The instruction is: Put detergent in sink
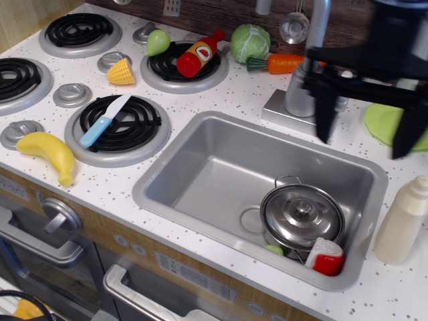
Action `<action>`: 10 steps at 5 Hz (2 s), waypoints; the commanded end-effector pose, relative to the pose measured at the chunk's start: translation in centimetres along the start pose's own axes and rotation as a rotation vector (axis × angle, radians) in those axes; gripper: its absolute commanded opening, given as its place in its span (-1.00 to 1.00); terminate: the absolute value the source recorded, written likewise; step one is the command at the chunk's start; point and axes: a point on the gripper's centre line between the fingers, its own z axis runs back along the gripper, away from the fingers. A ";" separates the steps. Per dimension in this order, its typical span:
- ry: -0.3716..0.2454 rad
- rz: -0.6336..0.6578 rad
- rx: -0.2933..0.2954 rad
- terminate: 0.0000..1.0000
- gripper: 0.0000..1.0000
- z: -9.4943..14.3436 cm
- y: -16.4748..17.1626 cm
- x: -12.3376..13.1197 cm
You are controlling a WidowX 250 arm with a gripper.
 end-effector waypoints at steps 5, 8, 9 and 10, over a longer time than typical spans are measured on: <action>-0.348 0.027 -0.120 -1.00 1.00 -3.5 -4.8 1.8; -0.364 0.062 -0.256 -1.00 -1.00 -5.8 -4.5 3.2; -0.372 0.081 -0.226 -1.00 -1.00 -5.6 -4.7 2.9; -0.378 0.092 -0.224 -1.00 -1.00 -5.7 -4.8 2.7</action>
